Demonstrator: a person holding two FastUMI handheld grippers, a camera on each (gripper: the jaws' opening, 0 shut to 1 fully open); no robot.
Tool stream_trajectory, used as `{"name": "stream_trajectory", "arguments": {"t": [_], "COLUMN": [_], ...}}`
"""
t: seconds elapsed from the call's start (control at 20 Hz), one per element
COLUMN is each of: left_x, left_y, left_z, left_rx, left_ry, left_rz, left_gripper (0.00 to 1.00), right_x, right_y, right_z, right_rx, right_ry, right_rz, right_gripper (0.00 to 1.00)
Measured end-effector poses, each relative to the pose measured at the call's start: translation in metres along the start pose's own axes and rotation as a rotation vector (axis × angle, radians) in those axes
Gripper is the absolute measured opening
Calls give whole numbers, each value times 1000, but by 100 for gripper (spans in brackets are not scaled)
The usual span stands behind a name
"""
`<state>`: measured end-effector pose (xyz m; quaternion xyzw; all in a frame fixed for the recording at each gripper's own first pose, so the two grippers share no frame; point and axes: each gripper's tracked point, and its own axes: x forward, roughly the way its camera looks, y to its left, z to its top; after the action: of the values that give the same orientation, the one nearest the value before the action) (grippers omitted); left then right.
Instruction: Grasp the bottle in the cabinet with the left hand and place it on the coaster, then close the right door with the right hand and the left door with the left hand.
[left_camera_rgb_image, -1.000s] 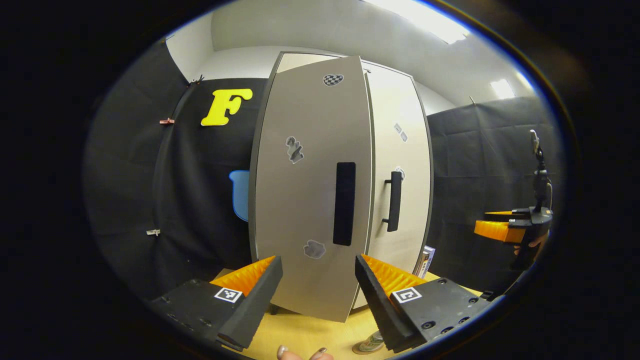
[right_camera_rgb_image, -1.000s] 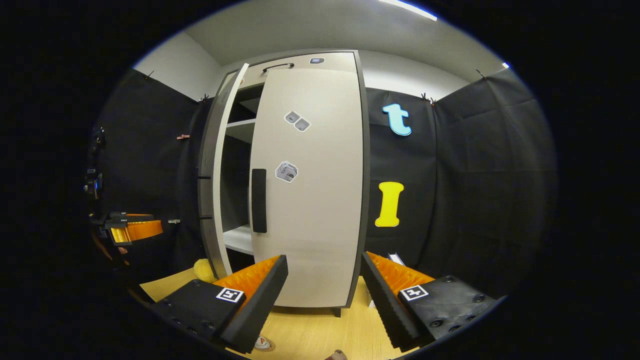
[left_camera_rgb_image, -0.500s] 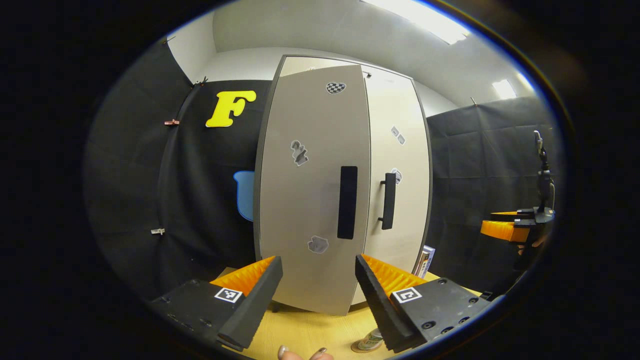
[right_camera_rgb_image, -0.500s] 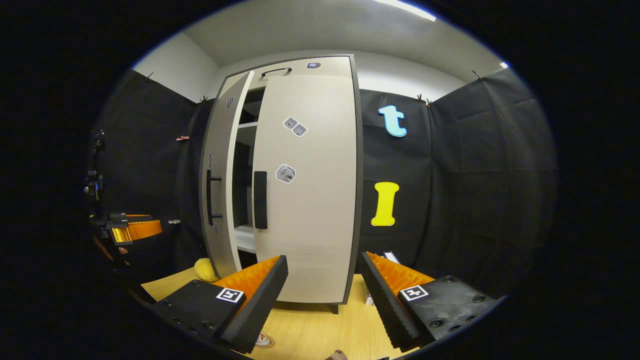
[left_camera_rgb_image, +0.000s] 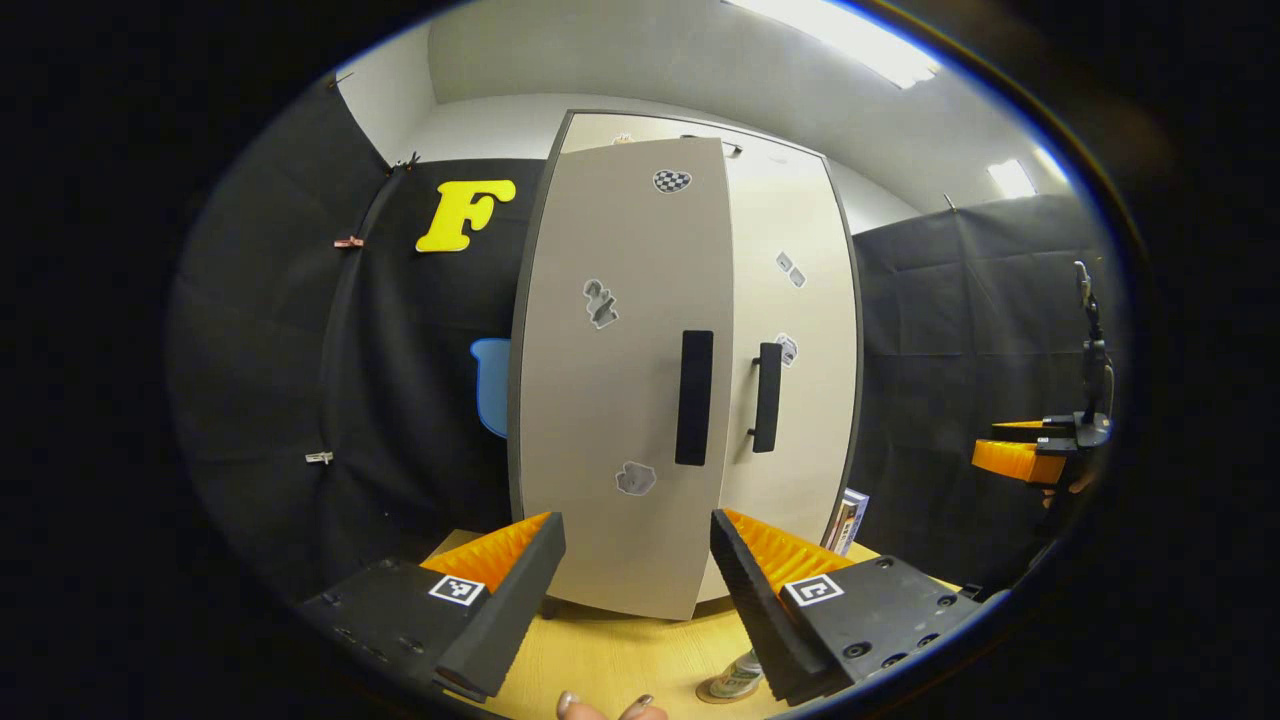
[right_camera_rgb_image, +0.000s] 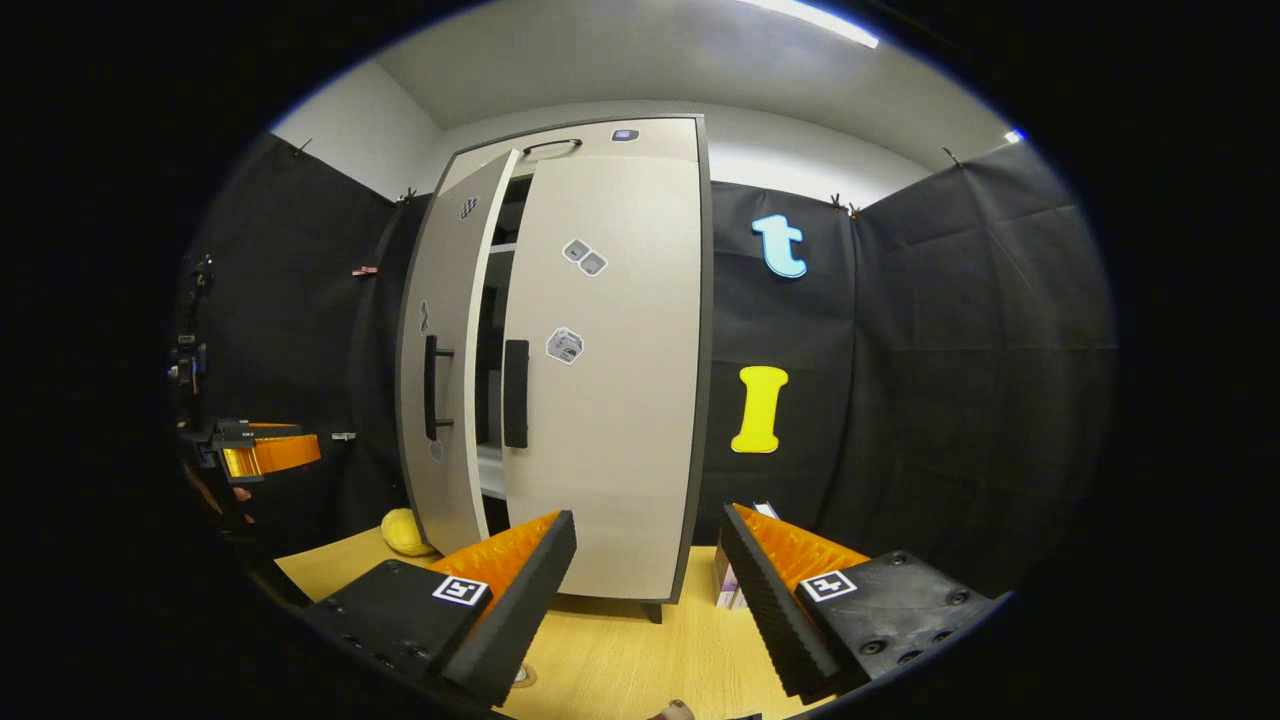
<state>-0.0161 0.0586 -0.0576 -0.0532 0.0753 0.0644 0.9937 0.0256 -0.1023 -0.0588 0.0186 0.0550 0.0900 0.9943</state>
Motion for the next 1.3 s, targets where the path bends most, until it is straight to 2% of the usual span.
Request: {"name": "stream_trajectory", "arguments": {"t": [1.3], "left_x": [12], "left_y": [2], "left_z": [-1], "left_rx": [38], "left_ry": [7], "left_rz": [-24], "left_gripper": [93], "right_x": [-5], "right_y": [-2], "right_z": [5], "right_rx": [-22], "right_ry": [-29], "right_rz": [-30], "right_gripper": [97]}}
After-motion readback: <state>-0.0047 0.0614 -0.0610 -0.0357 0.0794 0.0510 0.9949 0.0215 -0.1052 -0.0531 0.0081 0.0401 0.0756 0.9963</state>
